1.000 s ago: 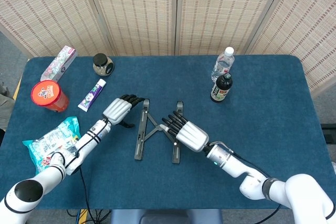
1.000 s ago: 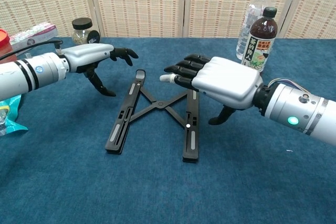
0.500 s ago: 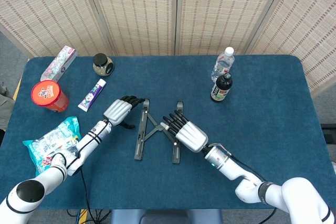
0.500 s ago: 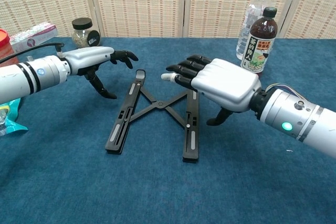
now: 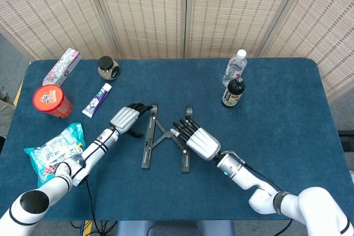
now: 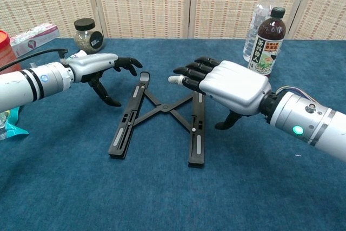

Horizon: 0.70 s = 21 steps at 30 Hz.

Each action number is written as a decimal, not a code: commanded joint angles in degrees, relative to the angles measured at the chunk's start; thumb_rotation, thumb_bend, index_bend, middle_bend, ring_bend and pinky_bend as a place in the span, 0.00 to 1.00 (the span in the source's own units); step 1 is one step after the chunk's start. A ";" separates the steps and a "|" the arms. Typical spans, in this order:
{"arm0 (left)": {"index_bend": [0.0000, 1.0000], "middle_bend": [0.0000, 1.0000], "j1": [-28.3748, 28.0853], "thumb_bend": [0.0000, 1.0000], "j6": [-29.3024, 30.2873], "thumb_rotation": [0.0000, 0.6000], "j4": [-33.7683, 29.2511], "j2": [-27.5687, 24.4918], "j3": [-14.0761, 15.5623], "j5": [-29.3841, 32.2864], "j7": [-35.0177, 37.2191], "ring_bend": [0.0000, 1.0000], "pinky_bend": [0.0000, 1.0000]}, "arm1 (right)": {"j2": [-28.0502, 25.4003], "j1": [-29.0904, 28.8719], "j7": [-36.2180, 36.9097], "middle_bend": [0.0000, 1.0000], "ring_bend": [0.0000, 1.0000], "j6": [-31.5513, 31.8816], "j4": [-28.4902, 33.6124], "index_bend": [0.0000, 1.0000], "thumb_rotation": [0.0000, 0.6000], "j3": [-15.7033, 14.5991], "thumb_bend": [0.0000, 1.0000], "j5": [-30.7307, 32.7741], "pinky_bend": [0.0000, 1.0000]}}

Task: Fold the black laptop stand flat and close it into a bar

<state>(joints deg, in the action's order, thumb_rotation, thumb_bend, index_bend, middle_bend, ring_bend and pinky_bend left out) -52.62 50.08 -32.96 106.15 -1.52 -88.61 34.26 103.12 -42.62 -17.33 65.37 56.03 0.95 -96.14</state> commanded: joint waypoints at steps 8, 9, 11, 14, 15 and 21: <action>0.09 0.18 -0.16 0.11 -0.26 1.00 1.42 1.14 0.26 -0.04 1.09 0.11 0.12 | 1.55 -0.62 -0.49 0.00 0.00 -1.09 -1.86 0.00 1.00 0.50 0.00 0.58 0.00; 0.09 0.18 -0.12 0.11 -0.32 1.00 1.62 1.29 0.26 0.01 1.35 0.11 0.12 | 1.93 -0.71 -0.48 0.00 0.00 -1.08 -2.37 0.00 1.00 0.62 0.00 0.63 0.00; 0.09 0.18 -0.08 0.11 -0.47 1.00 1.93 1.50 0.34 0.04 1.76 0.11 0.12 | 2.51 -0.89 -0.20 0.00 0.00 -1.04 -3.23 0.00 1.00 0.79 0.00 0.69 0.00; 0.09 0.18 -0.05 0.11 -0.64 1.00 2.55 1.86 0.57 -0.06 2.32 0.11 0.12 | 3.36 -1.24 0.03 0.00 0.00 -1.09 -4.68 0.00 1.00 0.85 0.00 0.59 0.00; 0.09 0.18 -0.05 0.11 -0.66 1.00 2.67 1.92 0.62 -0.10 2.53 0.11 0.11 | 3.57 -1.32 0.04 0.00 0.00 -1.10 -5.06 0.00 1.00 0.82 0.00 0.53 0.00; 0.09 0.18 -0.14 0.11 -0.79 1.00 3.44 2.29 0.80 -0.20 3.61 0.11 0.11 | 5.31 -1.56 1.28 0.00 0.00 -0.59 -7.41 0.00 1.00 0.83 0.00 0.44 0.00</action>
<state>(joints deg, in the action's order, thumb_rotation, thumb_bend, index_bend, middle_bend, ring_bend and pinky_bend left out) -52.73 49.32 -29.60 108.39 -0.73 -88.82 37.75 108.15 -44.11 -16.25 64.65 48.91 1.79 -95.66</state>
